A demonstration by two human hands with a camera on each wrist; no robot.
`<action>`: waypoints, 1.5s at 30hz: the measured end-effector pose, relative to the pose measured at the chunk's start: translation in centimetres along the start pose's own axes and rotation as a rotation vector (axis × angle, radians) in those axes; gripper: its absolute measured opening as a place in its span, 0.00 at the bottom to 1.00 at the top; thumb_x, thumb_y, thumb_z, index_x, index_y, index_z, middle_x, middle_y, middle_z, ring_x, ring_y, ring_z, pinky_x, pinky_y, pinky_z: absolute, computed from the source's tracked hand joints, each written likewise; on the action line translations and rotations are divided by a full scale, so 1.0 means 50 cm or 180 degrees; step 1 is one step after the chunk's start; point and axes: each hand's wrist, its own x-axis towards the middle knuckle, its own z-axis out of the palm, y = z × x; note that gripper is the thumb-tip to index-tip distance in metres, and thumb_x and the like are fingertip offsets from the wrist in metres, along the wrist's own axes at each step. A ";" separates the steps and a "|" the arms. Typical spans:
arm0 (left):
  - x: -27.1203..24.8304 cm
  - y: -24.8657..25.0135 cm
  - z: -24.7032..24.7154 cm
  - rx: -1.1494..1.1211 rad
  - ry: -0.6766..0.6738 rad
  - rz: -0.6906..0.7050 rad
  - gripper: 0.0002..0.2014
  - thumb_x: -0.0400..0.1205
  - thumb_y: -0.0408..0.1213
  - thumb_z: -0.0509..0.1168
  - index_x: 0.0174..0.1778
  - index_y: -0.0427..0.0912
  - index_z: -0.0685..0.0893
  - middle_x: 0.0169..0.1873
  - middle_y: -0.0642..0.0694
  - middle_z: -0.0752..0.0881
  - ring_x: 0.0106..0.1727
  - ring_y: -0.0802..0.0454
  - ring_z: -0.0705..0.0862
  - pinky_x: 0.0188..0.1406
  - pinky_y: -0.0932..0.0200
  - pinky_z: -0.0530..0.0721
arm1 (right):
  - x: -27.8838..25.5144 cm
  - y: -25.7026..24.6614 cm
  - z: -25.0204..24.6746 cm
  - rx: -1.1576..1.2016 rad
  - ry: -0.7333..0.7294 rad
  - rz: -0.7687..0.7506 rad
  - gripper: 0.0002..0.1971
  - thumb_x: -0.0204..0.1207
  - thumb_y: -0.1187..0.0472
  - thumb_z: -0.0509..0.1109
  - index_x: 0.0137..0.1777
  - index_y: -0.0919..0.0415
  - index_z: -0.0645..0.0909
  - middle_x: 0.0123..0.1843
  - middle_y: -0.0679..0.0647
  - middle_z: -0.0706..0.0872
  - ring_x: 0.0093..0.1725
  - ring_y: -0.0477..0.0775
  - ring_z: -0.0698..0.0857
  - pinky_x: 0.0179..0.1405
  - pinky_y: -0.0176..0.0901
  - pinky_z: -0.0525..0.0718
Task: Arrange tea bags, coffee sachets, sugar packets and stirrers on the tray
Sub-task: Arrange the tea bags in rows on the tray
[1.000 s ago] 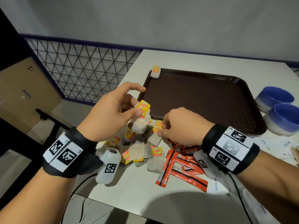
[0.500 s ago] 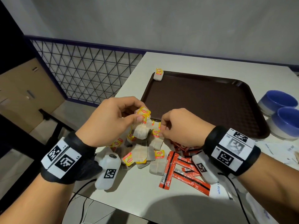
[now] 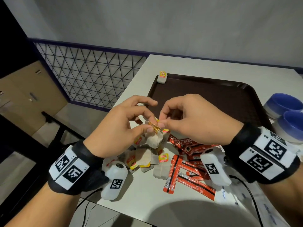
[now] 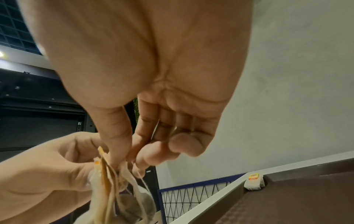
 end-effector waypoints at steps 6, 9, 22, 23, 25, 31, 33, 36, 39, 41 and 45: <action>-0.009 -0.005 -0.011 -0.0075 0.0162 -0.0116 0.06 0.80 0.32 0.78 0.48 0.47 0.91 0.45 0.53 0.93 0.52 0.50 0.92 0.59 0.53 0.87 | 0.005 -0.005 0.003 0.0068 0.0054 -0.0046 0.03 0.80 0.51 0.79 0.45 0.45 0.90 0.38 0.40 0.89 0.40 0.36 0.85 0.39 0.26 0.80; -0.020 -0.012 -0.024 -0.0289 0.0320 -0.0232 0.07 0.80 0.29 0.77 0.48 0.46 0.90 0.44 0.50 0.93 0.49 0.48 0.93 0.58 0.49 0.90 | 0.019 0.000 0.018 0.0128 0.0179 0.0071 0.04 0.81 0.49 0.77 0.45 0.45 0.90 0.40 0.44 0.91 0.39 0.40 0.87 0.36 0.28 0.81; -0.082 -0.053 -0.101 -0.0100 0.0966 -0.0757 0.11 0.82 0.29 0.75 0.49 0.52 0.91 0.43 0.52 0.94 0.47 0.52 0.92 0.54 0.56 0.87 | 0.035 -0.013 0.125 -0.0791 -0.0830 0.0299 0.14 0.75 0.38 0.77 0.48 0.45 0.81 0.46 0.42 0.82 0.43 0.45 0.83 0.47 0.52 0.88; -0.085 -0.053 -0.102 -0.0128 0.0962 -0.0765 0.11 0.82 0.28 0.75 0.49 0.52 0.91 0.43 0.52 0.94 0.46 0.52 0.92 0.54 0.57 0.86 | 0.028 -0.017 0.128 -0.0751 -0.0817 0.0099 0.16 0.73 0.37 0.79 0.47 0.45 0.80 0.47 0.42 0.79 0.44 0.44 0.81 0.47 0.50 0.86; -0.091 -0.054 -0.098 -0.0146 0.0910 -0.0787 0.11 0.82 0.28 0.74 0.49 0.51 0.91 0.42 0.53 0.94 0.42 0.57 0.91 0.48 0.65 0.85 | 0.016 -0.025 0.135 -0.0747 -0.0955 -0.0222 0.20 0.68 0.37 0.82 0.47 0.45 0.79 0.48 0.41 0.76 0.46 0.43 0.79 0.47 0.47 0.83; -0.096 -0.063 -0.074 -0.0187 0.0775 -0.0784 0.10 0.82 0.29 0.75 0.50 0.50 0.91 0.45 0.51 0.94 0.48 0.48 0.93 0.61 0.37 0.88 | 0.006 -0.008 0.162 -0.0808 -0.1094 -0.0290 0.16 0.71 0.45 0.83 0.47 0.45 0.78 0.43 0.39 0.74 0.46 0.42 0.78 0.58 0.47 0.84; -0.095 -0.063 -0.070 -0.0185 0.0730 -0.0749 0.09 0.82 0.29 0.75 0.50 0.50 0.91 0.45 0.50 0.95 0.49 0.47 0.92 0.60 0.35 0.88 | 0.007 -0.005 0.158 -0.0654 -0.1033 -0.0217 0.12 0.75 0.46 0.81 0.48 0.45 0.81 0.42 0.40 0.78 0.44 0.44 0.81 0.59 0.45 0.85; -0.093 -0.064 -0.069 -0.0168 0.0626 -0.0745 0.09 0.82 0.31 0.75 0.50 0.52 0.90 0.45 0.50 0.94 0.50 0.48 0.92 0.60 0.36 0.88 | 0.011 -0.007 0.138 -0.0505 -0.1022 -0.0078 0.06 0.78 0.49 0.80 0.48 0.46 0.86 0.43 0.42 0.86 0.44 0.41 0.84 0.44 0.34 0.84; -0.088 -0.063 -0.069 -0.0232 0.0522 -0.0722 0.09 0.82 0.31 0.75 0.50 0.52 0.90 0.47 0.47 0.94 0.53 0.46 0.92 0.61 0.34 0.88 | 0.016 -0.004 0.117 -0.0388 -0.0937 0.0018 0.03 0.80 0.53 0.79 0.46 0.46 0.89 0.41 0.42 0.91 0.41 0.40 0.88 0.43 0.37 0.87; -0.086 -0.059 -0.067 -0.0244 0.0518 -0.0682 0.09 0.82 0.31 0.75 0.49 0.53 0.90 0.46 0.47 0.93 0.53 0.46 0.92 0.61 0.34 0.87 | 0.024 0.000 0.100 -0.0415 -0.0652 0.0083 0.02 0.80 0.54 0.79 0.45 0.46 0.90 0.37 0.40 0.90 0.39 0.35 0.86 0.38 0.29 0.82; -0.080 -0.048 -0.056 -0.0333 0.0469 -0.0600 0.10 0.83 0.30 0.74 0.49 0.53 0.90 0.47 0.47 0.92 0.52 0.45 0.91 0.60 0.36 0.88 | 0.039 0.012 0.051 -0.0292 0.0085 0.0222 0.02 0.78 0.53 0.81 0.45 0.44 0.92 0.37 0.39 0.90 0.39 0.36 0.87 0.36 0.27 0.77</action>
